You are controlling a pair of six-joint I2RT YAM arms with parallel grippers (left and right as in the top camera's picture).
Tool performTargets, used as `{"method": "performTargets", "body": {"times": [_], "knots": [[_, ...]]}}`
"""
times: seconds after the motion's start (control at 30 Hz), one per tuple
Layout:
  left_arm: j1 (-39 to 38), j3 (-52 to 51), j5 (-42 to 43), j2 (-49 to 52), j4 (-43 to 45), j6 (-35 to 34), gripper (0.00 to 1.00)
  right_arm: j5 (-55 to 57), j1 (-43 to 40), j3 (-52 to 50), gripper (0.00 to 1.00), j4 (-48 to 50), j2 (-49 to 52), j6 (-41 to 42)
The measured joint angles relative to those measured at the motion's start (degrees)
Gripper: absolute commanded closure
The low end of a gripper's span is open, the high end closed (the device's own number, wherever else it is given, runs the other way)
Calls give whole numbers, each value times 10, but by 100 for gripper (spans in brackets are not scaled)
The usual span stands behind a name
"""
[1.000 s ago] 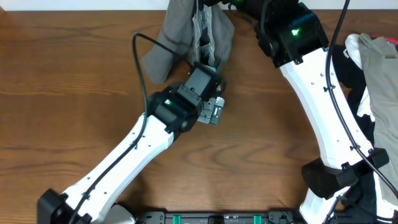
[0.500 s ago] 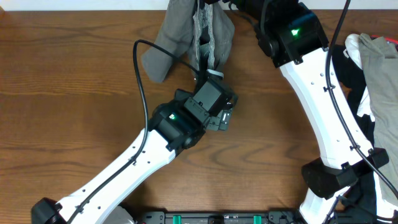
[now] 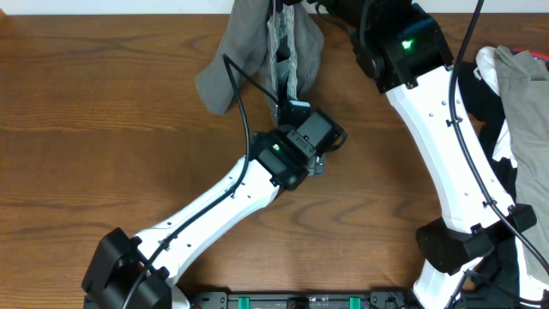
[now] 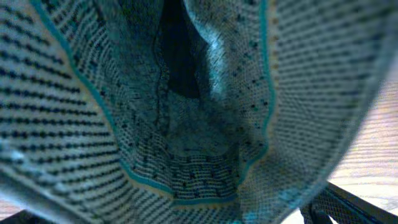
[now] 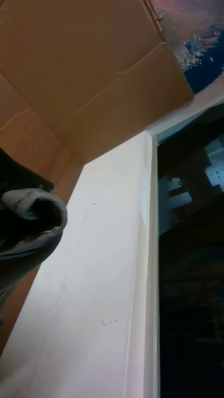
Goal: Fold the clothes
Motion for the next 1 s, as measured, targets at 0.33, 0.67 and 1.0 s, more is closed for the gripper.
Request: {"method": "performTargets", "body": {"times": [0.33,0.67,1.0], "knots": [[-2,0,-46,0,15,-18,35,-2,0,0,97,4,0,7],[-2,0,-79,0,28,-20,43,-12,0,0,97,3,-3,13],[-2,0,-91,0,16,7,94,-14,0,0,96,-13,-32,13]]}}
